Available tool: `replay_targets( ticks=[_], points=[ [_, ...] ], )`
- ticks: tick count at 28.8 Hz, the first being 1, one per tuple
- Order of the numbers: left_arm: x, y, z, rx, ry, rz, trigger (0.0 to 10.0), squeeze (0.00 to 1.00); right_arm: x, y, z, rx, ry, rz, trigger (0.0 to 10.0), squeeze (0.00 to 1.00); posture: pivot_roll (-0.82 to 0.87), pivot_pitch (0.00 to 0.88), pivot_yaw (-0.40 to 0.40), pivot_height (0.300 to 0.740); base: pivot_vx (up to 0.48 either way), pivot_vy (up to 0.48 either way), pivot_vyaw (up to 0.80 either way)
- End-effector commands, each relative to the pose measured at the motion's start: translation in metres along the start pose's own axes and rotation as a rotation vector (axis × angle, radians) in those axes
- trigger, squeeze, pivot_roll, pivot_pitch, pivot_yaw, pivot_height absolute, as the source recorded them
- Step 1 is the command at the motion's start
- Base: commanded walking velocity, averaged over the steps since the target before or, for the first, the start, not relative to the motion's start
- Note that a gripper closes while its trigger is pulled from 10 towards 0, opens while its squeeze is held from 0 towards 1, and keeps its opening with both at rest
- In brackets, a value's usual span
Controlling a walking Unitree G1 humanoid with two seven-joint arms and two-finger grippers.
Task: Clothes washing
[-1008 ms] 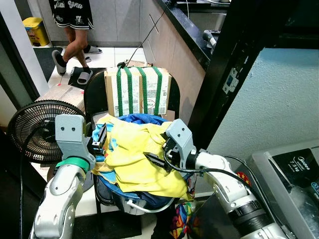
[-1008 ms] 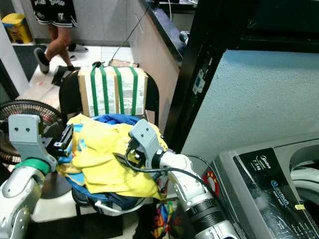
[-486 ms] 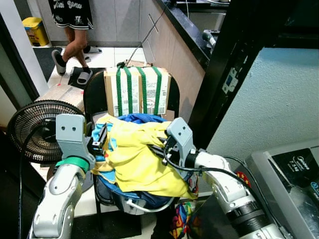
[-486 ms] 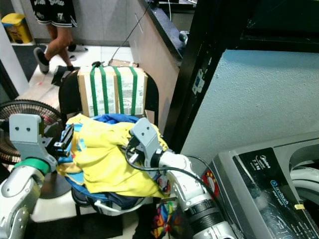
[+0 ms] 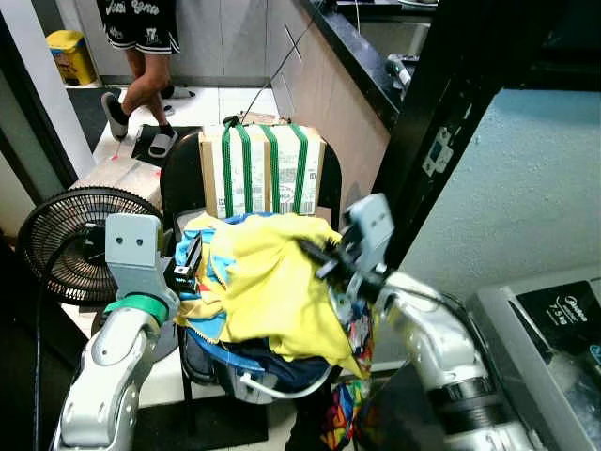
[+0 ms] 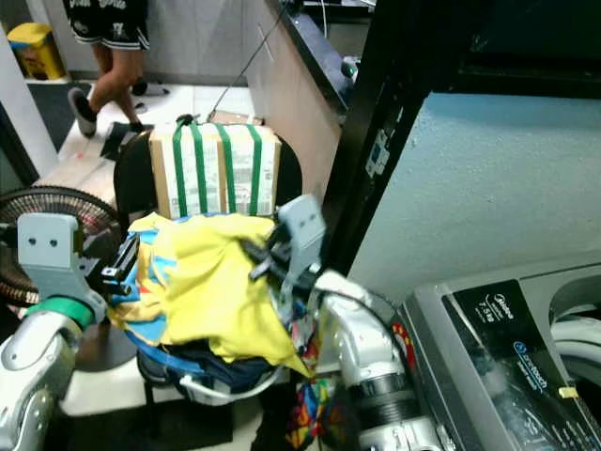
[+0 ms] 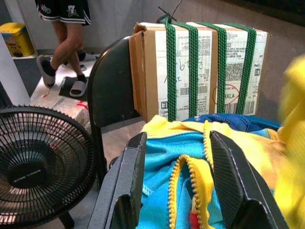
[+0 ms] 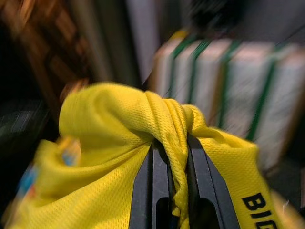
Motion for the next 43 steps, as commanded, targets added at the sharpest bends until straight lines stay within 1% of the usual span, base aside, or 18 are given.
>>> replay_targets(
  ticks=[1, 3, 5, 8, 13, 14, 15, 16, 19, 20, 21, 24, 26, 31, 34, 35, 36, 43],
  points=[
    [0.0, 0.0, 0.002, -0.002, -0.017, -0.006, 10.0, 0.0, -0.002, 0.014, 0.007, 0.015, -0.041, 0.081, 0.0, 0.0, 0.17, 0.018, 0.01, 0.74, 0.0, 0.0, 0.0],
    [0.002, 0.002, 0.002, 0.002, -0.022, 0.001, 10.0, 0.0, -0.004, 0.051, 0.027, 0.088, -0.175, 0.28, 0.0, 0.0, 0.17, 0.014, 0.014, 0.74, 0.0, 0.0, 0.0],
    [0.003, 0.004, 0.003, 0.002, -0.024, 0.007, 10.0, 0.0, -0.008, 0.069, 0.037, 0.12, -0.237, 0.371, 0.0, 0.0, 0.17, 0.014, 0.014, 0.74, 0.0, 0.0, 0.0],
    [0.004, 0.005, 0.003, 0.004, -0.03, 0.011, 10.0, 0.0, -0.01, 0.07, 0.04, 0.115, -0.244, 0.372, 0.0, 0.0, 0.17, 0.014, 0.014, 0.74, 0.0, 0.0, 0.0],
    [0.004, 0.006, 0.005, 0.008, -0.04, 0.013, 10.0, 0.0, -0.01, 0.062, 0.036, 0.126, -0.223, 0.341, 0.0, 0.0, 0.16, 0.011, 0.016, 0.74, 0.0, 0.0, 0.0],
    [0.004, 0.006, 0.006, 0.011, -0.046, 0.013, 10.0, 0.0, -0.01, 0.058, 0.034, 0.132, -0.214, 0.326, 0.4, 0.0, 0.16, 0.011, 0.016, 0.74, 0.0, 0.0, 0.0],
    [0.004, 0.006, 0.006, 0.011, -0.046, 0.013, 10.0, 0.0, -0.01, 0.058, 0.034, 0.132, -0.214, 0.326, 0.4, 0.0, 0.16, 0.011, 0.016, 0.74, 0.0, 0.0, 0.0],
    [0.004, 0.006, 0.007, 0.014, -0.054, 0.013, 10.0, 0.0, -0.01, 0.055, 0.032, 0.129, -0.209, 0.318, 10.0, 0.0, 0.16, 0.011, 0.016, 0.74, 0.0, 0.0, 0.0],
    [0.004, 0.006, 0.008, 0.019, -0.064, 0.013, 10.0, 0.0, -0.01, 0.052, 0.03, 0.134, -0.199, 0.308, 10.0, 0.0, 0.16, 0.011, 0.016, 0.74, 0.0, 0.0, 0.0],
    [0.004, 0.006, 0.01, 0.021, -0.077, 0.015, 10.0, 0.0, -0.01, 0.049, 0.025, 0.15, -0.146, 0.298, 10.0, 0.0, 0.16, 0.011, 0.019, 0.74, 0.0, 0.0, 0.0],
    [0.004, 0.006, 0.01, 0.021, -0.077, 0.015, 10.0, 0.0, -0.01, 0.049, 0.025, 0.15, -0.146, 0.298, 10.0, 0.0, 0.16, 0.011, 0.019, 0.74, 0.0, 0.0, 0.0],
    [0.004, 0.008, 0.015, 0.025, -0.114, 0.02, 10.0, 0.0, -0.013, 0.036, -0.008, 0.234, 0.166, 0.217, 10.0, 0.0, 0.16, 0.011, 0.021, 0.74, 0.0, 0.0, 0.0],
    [0.003, 0.008, 0.016, 0.027, -0.124, 0.021, 10.0, 0.0, -0.017, 0.031, -0.024, 0.258, 0.28, 0.177, 10.0, 0.0, 0.16, 0.012, 0.02, 0.74, 0.0, 0.0, 0.0],
    [0.004, 0.008, 0.016, 0.029, -0.125, 0.021, 10.0, 0.0, -0.016, 0.028, -0.026, 0.244, 0.268, 0.167, 10.0, 0.0, 0.16, 0.012, 0.02, 0.74, 0.0, 0.0, -0.33],
    [0.003, 0.008, 0.016, 0.033, -0.127, 0.02, 10.0, 0.0, -0.009, 0.029, -0.013, 0.234, 0.126, 0.204, 10.0, 0.0, 0.17, 0.012, 0.021, 0.74, 0.0, 0.0, -0.8],
    [0.003, 0.008, 0.016, 0.033, -0.127, 0.02, 10.0, 0.0, -0.009, 0.029, -0.013, 0.234, 0.126, 0.204, 10.0, 0.0, 0.17, 0.012, 0.021, 0.74, 0.0, 0.0, -0.8],
    [0.003, 0.008, 0.015, 0.035, -0.128, 0.019, 10.0, 0.0, -0.007, 0.033, -0.006, 0.236, 0.074, 0.229, 10.0, 0.0, 0.17, 0.011, 0.021, 0.74, 0.0, 0.0, -0.8],
    [0.003, 0.007, 0.016, 0.038, -0.134, 0.017, 10.0, 0.0, -0.012, 0.037, -0.004, 0.246, 0.091, 0.234, 10.0, 0.0, 0.17, 0.009, 0.024, 0.74, 0.0, 0.0, -0.8]
  ],
)
Point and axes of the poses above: a point about 5 cm out from each wrist's last joint towards the gripper, its own x axis pointing out of the wrist towards the gripper, its own y axis along the axis of the wrist's last joint, z = x × y, the point moved 1 cm from there along x, pointing out of the wrist towards the gripper, and after that the axes turned 6 degrees about x, right-handed, at the moved point
